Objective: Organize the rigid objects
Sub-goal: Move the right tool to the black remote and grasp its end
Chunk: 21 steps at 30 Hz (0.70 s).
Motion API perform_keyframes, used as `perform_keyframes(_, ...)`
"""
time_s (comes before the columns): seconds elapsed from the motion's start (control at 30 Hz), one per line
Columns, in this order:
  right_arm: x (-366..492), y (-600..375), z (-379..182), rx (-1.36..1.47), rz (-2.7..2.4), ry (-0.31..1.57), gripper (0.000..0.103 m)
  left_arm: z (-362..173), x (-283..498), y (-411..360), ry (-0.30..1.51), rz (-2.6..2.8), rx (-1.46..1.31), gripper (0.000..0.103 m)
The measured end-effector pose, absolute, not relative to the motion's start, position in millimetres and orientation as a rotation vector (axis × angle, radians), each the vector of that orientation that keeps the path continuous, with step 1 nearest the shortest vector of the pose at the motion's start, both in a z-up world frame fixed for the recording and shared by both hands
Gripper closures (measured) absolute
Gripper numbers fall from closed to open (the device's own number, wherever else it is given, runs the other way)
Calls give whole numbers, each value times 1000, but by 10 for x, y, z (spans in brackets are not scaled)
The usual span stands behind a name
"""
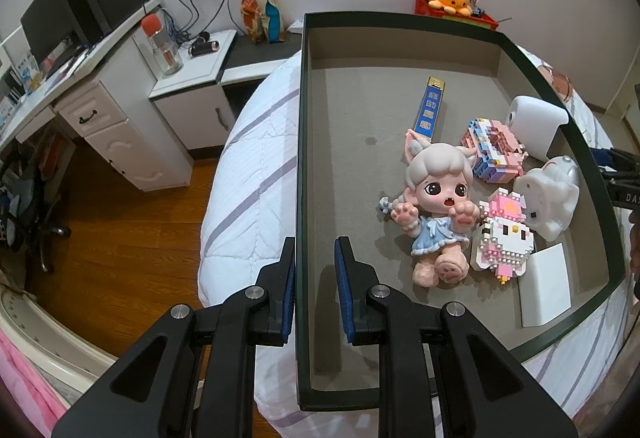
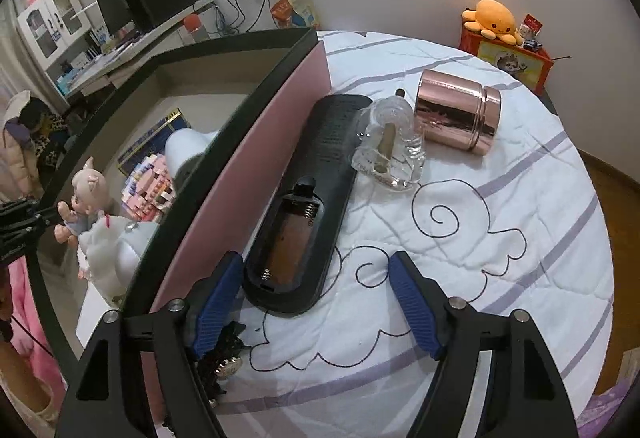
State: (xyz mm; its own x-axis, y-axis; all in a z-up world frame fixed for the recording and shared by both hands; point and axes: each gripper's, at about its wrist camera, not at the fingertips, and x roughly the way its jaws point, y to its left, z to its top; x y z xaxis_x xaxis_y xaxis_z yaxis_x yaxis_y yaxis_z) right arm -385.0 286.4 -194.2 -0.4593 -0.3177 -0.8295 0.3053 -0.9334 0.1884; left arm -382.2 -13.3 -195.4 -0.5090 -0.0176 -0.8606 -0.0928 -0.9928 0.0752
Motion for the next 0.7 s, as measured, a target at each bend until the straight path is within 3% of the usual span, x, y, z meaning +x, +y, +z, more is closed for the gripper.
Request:
perform_keyframes(0.17,-3862,2799,-1935,1351,-2353,-28,53,-1953,-3828,-124,176,2688,-1538,85)
perform_keyframes(0.7,-3561,2991,-1865,1434,-2386,7,59,-1939,-3831,-153,159,2680,-1533,85)
